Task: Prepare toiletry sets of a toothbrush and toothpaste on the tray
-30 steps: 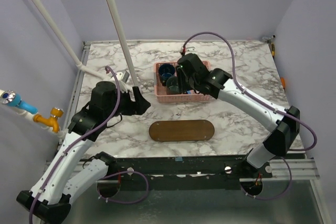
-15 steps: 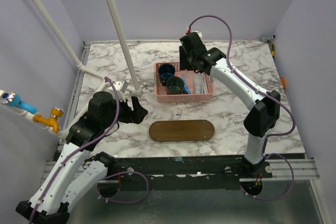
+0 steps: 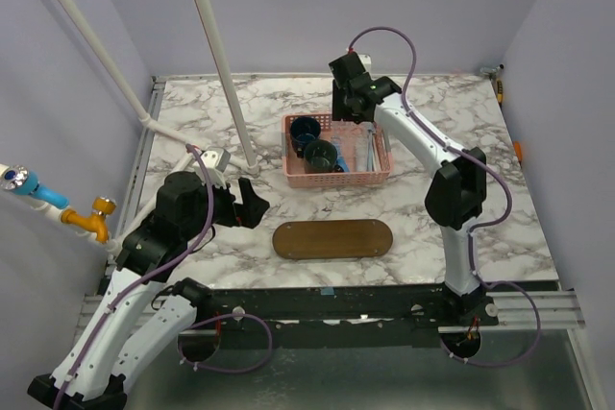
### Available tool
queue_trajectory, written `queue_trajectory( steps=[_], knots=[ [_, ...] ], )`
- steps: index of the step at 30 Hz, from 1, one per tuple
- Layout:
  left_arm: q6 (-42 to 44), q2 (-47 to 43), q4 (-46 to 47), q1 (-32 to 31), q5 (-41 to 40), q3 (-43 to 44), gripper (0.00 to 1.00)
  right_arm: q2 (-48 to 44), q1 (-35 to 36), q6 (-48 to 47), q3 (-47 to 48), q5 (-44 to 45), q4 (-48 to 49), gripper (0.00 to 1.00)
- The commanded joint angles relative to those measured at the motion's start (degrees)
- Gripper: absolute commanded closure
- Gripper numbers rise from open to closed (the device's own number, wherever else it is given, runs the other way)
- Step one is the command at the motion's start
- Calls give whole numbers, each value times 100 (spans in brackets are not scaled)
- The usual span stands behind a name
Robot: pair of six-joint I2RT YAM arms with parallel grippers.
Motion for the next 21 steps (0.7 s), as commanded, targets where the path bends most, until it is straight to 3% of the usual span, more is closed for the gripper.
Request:
queue_trajectory(
  steps=[1, 21],
  knots=[
    [52, -54, 47, -33, -180, -14, 1, 277, -103, 103, 335, -160, -266, 43],
    [67, -97, 47, -33, -199, -3, 1, 864, -209, 321, 407, -279, -255, 48]
  ],
)
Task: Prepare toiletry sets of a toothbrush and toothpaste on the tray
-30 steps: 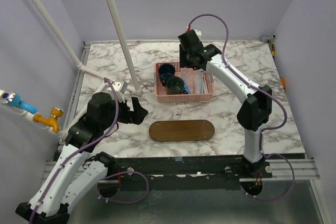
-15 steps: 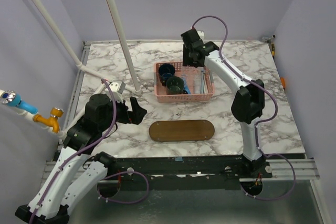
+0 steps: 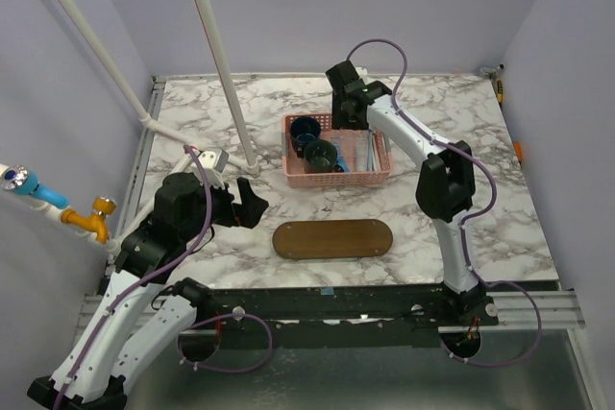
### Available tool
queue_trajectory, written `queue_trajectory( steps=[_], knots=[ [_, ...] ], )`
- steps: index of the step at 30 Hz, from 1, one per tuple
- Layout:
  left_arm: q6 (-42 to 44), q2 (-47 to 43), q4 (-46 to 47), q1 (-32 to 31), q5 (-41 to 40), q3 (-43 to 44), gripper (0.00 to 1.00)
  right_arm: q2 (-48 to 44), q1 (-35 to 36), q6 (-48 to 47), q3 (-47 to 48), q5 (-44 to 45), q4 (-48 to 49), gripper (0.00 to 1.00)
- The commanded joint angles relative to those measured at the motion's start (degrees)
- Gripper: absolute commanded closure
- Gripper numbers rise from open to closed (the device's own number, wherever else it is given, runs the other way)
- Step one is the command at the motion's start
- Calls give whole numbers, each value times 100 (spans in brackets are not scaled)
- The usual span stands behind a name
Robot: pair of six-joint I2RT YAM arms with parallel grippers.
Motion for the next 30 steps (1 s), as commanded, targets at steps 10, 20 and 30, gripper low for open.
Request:
queue_trajectory(
  steps=[10, 20, 30],
  knots=[
    [76, 28, 47, -33, -113, -3, 1, 348, -139, 252, 208, -25, -123, 55],
    [76, 81, 47, -32, -104, 10, 1, 314, -159, 244, 70, -133, -90, 73],
    [76, 75, 38, -33, -140, -3, 1, -26, -156, 311, 48, -226, -50, 100]
  ],
)
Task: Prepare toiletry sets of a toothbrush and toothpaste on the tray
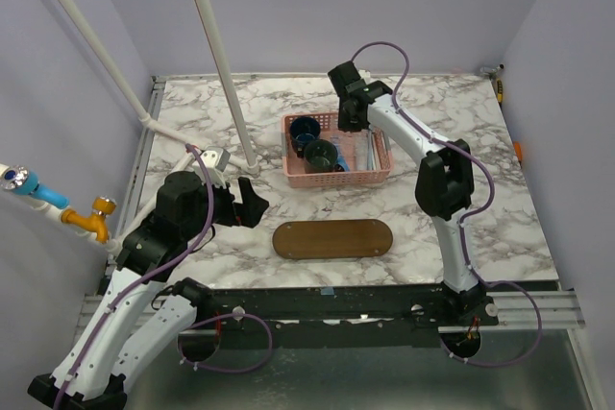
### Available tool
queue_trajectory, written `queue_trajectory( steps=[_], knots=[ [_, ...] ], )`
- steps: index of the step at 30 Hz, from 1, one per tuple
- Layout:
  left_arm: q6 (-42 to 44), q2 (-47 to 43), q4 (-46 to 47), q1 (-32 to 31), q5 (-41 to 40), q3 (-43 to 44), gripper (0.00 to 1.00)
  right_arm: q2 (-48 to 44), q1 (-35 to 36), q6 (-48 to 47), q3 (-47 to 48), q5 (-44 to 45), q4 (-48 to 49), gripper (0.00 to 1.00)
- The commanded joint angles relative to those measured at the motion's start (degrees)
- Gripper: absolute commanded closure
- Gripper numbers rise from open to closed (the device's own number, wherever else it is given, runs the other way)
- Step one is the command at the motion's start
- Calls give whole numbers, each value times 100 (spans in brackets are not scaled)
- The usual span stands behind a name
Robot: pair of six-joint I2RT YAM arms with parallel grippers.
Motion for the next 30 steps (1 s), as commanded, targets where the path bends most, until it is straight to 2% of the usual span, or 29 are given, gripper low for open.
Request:
queue_trajectory(
  steps=[1, 23, 30],
  knots=[
    [76, -2, 40, -33, -142, 2, 1, -246, -45, 76, -6, -110, 111, 100],
    [85, 49, 18, -33, -217, -3, 1, -1747, -28, 30, -635, 170, 555, 100],
    [85, 40, 14, -32, -265, -3, 1, -2483, 220, 37, -1447, 309, 778, 100]
  ],
)
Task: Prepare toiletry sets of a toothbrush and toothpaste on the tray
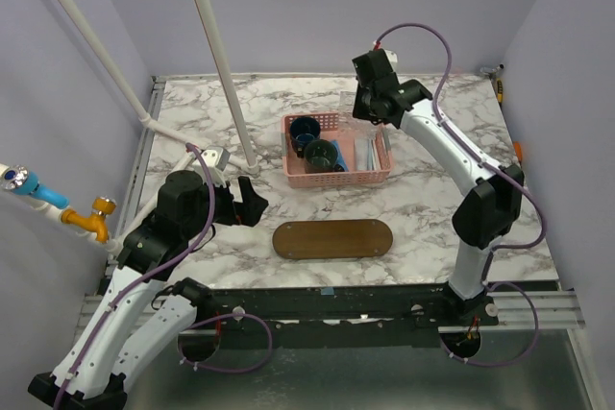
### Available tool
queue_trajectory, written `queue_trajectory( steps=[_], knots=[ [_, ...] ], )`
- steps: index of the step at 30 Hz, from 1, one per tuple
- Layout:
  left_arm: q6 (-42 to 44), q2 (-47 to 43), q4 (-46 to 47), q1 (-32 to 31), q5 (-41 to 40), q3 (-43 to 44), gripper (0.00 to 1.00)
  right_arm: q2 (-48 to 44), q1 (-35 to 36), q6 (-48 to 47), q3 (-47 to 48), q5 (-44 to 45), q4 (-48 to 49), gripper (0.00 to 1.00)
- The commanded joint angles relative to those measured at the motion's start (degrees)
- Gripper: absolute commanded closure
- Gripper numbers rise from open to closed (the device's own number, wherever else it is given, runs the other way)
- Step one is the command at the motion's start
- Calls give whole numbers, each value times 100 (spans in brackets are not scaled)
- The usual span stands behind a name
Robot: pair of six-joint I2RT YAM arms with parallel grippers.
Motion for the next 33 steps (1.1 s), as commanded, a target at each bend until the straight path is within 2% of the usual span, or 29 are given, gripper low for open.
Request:
queue_trajectory(
  steps=[1, 7, 15, 26, 33],
  knots=[
    [85, -4, 16, -32, -160, -3, 1, -652, 189, -23, -523, 242, 304, 99],
    [85, -36, -2, -33, -203, -3, 1, -1499, 520, 122, -1405, 282, 472, 99],
    [76, -49, -28, -33, -308, -3, 1, -2453, 1292, 542, -2396, 608, 490, 100],
    [50, -15, -45, -32, -424, -11, 1, -3021, 2623, 1655, -3491, 1336, 343, 99],
    [44, -15, -53, -33, -450, -16, 1, -3214, 3188, 2357, -3880, 1497, 313, 100]
  ],
)
